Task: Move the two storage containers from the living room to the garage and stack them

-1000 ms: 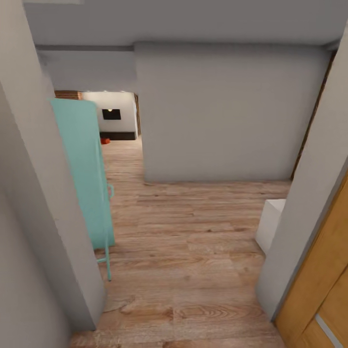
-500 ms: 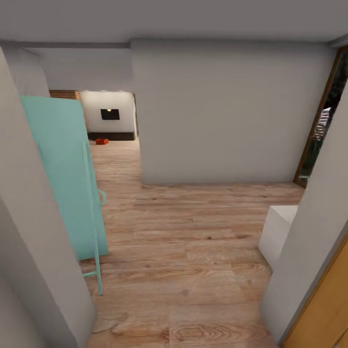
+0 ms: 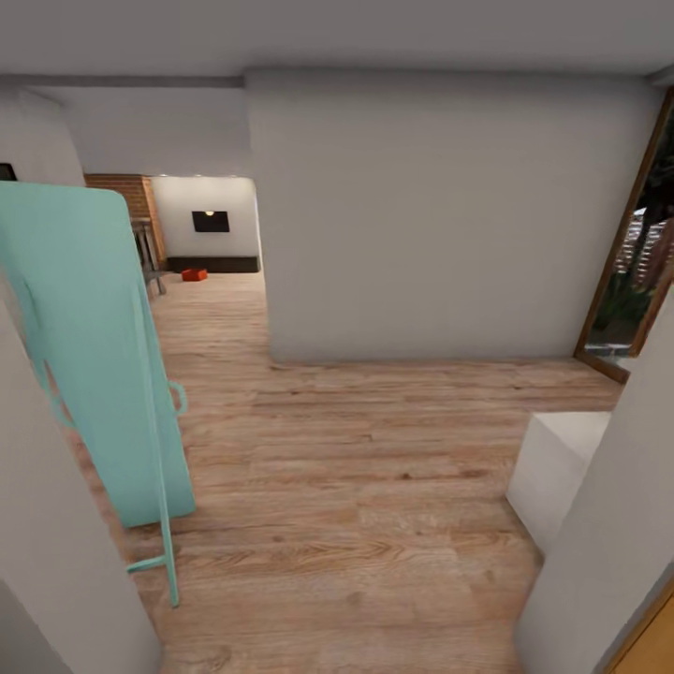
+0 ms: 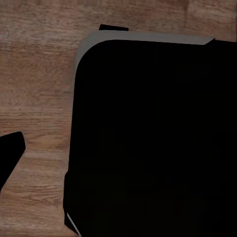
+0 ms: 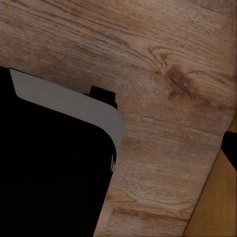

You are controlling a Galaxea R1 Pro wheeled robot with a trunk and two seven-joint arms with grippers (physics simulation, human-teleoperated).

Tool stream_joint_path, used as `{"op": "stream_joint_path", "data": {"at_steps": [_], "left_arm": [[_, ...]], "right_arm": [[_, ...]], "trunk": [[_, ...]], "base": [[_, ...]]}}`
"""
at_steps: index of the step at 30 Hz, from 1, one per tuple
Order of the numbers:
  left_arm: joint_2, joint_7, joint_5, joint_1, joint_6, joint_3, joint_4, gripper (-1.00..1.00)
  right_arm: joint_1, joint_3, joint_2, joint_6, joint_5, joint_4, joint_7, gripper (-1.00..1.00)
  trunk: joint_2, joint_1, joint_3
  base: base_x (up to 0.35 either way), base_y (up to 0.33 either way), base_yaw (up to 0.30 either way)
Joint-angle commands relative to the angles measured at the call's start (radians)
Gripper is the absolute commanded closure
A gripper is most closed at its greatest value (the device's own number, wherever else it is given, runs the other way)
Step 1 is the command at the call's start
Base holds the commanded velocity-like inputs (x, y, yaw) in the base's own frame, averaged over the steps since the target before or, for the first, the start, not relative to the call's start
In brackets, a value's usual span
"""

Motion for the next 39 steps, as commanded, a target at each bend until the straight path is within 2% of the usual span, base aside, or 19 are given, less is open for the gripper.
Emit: {"op": "stream_joint_path", "data": {"at_steps": [1,32,39], "left_arm": [[0.000,0.000,0.008,0.000,-0.002,-0.001,0.000,-1.00],[0.000,0.000,0.008,0.000,-0.002,-0.001,0.000,-1.00],[0.000,0.000,0.008,0.000,-0.002,-0.001,0.000,-1.00]], "right_arm": [[-0.001,0.008,0.001,-0.006,-0.009,0.003,0.000,-1.00],[-0.001,0.008,0.001,-0.007,-0.009,0.003,0.000,-1.00],[-0.001,0.008,0.000,-0.007,-0.009,0.003,0.000,-1.00]], "trunk": [[0.000,0.001,-0.001],[0.000,0.001,-0.001],[0.000,0.001,-0.001]], "base": [[0.315,-0.071,0.000],[0.315,-0.071,0.000],[0.315,-0.071,0.164]]}}
